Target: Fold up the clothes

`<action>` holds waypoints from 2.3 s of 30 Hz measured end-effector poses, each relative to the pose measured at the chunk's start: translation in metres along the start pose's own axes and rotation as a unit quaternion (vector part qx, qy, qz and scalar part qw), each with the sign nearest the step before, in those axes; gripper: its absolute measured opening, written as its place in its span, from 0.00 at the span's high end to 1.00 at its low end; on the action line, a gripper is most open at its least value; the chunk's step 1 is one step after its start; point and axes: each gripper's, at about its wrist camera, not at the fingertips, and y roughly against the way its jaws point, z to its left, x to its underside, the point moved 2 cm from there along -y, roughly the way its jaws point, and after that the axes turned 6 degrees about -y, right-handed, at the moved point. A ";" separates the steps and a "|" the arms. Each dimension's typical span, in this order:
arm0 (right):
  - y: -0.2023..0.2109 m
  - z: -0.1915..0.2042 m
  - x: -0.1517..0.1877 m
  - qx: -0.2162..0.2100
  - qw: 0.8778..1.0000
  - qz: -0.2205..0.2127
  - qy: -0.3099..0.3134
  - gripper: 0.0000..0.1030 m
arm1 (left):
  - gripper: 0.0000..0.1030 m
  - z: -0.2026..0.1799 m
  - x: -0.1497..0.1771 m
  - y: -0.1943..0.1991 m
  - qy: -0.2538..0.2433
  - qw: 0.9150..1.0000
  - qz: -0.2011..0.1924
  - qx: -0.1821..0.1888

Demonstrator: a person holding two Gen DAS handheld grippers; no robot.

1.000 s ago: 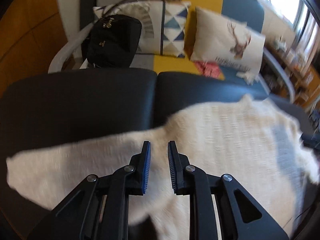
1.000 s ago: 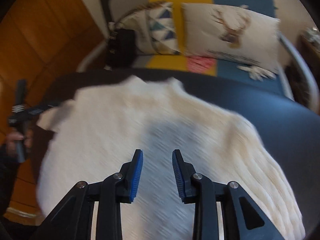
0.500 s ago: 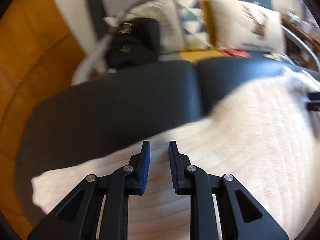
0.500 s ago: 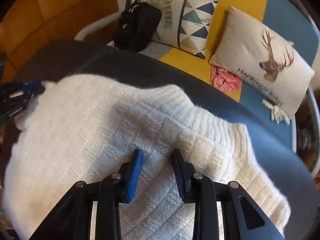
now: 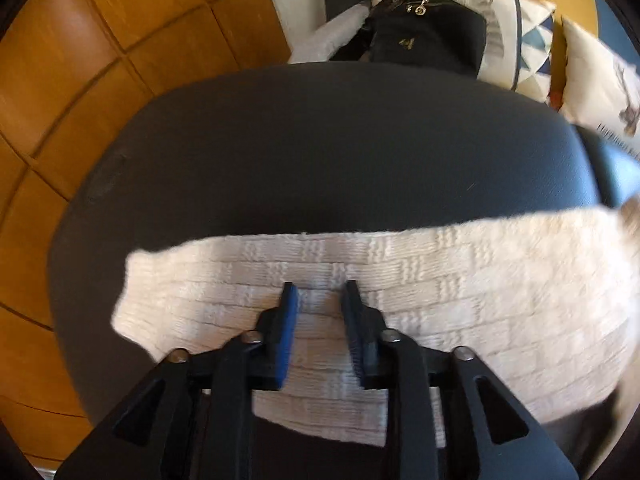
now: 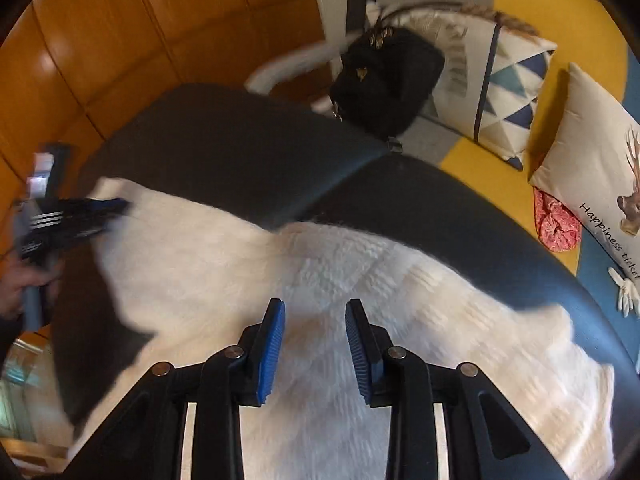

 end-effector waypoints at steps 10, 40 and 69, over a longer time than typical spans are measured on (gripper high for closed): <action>0.049 -0.056 0.029 -0.020 0.994 -0.051 -0.096 0.68 | 0.72 -0.005 -0.034 0.051 0.042 0.991 -0.080 0.104; 0.096 -0.206 0.090 0.081 0.985 -0.073 -0.130 0.79 | 0.92 -0.296 -0.120 0.094 -0.148 0.959 -0.088 0.226; 0.231 -0.256 0.327 0.192 0.941 -0.023 -0.277 0.74 | 0.87 -0.459 0.036 0.249 -0.367 0.847 -0.101 0.372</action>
